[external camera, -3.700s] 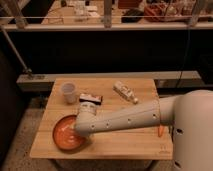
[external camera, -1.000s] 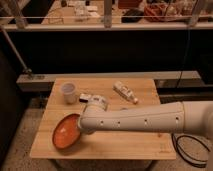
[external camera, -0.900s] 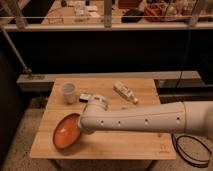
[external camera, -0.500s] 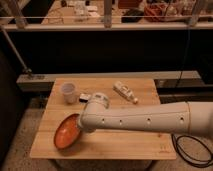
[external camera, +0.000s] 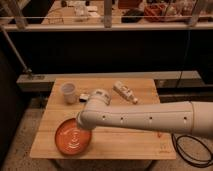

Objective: Pick up the ceramic bowl

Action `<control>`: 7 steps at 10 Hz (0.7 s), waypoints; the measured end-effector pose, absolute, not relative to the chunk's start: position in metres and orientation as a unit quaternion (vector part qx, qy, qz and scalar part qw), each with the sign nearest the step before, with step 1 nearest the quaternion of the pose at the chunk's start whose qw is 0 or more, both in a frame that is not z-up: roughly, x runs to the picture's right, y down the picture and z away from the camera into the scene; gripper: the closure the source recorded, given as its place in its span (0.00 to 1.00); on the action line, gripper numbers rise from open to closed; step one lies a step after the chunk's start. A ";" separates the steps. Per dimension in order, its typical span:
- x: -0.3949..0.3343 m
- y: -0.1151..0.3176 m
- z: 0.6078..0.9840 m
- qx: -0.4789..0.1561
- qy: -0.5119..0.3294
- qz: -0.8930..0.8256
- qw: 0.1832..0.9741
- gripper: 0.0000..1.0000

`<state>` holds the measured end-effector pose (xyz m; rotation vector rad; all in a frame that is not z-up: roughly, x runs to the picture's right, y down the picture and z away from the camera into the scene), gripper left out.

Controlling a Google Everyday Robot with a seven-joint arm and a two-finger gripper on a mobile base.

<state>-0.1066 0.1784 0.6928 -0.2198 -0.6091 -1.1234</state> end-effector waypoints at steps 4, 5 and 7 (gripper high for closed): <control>-0.108 0.189 0.708 -0.096 -0.297 -0.523 0.793 0.68; -0.107 0.194 0.716 -0.095 -0.300 -0.521 0.793 0.56; -0.107 0.193 0.718 -0.091 -0.306 -0.522 0.791 0.38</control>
